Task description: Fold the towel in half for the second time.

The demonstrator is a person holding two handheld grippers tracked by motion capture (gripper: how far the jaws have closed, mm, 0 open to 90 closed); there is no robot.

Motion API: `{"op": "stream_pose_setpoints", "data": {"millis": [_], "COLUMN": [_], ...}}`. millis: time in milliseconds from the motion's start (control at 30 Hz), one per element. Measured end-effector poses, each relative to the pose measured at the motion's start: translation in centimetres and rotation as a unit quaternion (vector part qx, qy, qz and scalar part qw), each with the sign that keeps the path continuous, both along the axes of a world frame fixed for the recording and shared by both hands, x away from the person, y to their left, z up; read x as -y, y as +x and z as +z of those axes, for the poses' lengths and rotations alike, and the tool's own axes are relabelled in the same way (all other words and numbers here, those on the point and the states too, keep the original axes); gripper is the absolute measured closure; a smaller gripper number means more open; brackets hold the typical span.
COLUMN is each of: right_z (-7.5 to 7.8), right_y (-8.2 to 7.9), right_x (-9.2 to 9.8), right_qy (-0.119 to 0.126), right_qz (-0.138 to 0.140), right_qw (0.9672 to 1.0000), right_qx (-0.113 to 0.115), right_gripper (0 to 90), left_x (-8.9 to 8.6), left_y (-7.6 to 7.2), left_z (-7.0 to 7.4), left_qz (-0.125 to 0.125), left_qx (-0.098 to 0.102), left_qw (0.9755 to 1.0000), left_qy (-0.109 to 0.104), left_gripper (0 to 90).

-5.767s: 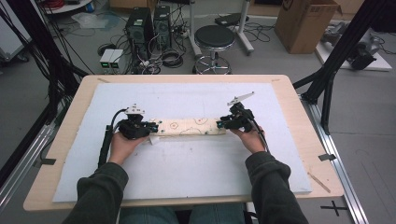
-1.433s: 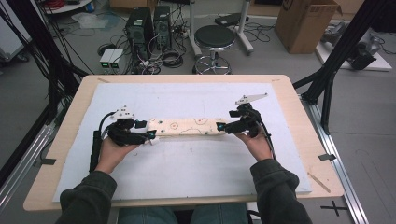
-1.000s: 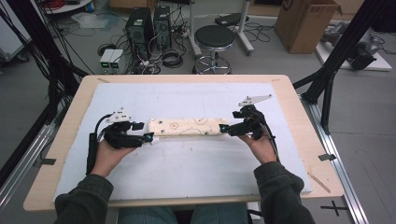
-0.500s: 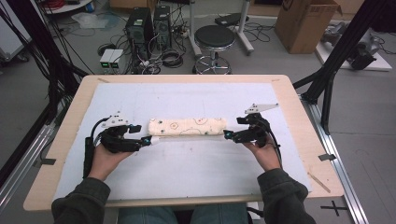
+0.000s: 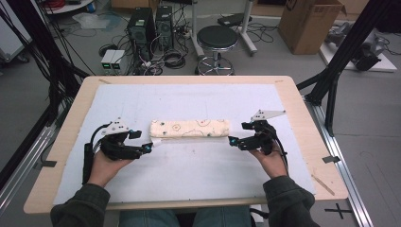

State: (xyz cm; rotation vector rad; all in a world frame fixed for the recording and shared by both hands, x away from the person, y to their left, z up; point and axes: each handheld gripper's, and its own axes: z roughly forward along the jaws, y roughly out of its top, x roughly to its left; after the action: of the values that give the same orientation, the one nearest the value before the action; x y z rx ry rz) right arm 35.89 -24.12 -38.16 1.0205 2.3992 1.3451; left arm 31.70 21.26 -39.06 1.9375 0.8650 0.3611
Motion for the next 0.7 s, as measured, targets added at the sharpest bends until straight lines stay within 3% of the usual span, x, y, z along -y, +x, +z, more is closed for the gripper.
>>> {"op": "stream_pose_setpoints", "data": {"millis": [700], "right_z": [-1.2], "right_y": [-1.7], "right_x": [2.0], "right_qy": [0.001], "right_qz": [-0.014], "right_qw": [0.9999], "right_qx": [-0.002], "right_gripper": [12.1], "left_x": [-1.1], "left_y": [-1.8], "left_z": [-0.9], "left_qz": [0.007], "left_qx": [0.0], "left_qw": [1.0], "left_qy": [0.001], "left_gripper": [25.9]}}
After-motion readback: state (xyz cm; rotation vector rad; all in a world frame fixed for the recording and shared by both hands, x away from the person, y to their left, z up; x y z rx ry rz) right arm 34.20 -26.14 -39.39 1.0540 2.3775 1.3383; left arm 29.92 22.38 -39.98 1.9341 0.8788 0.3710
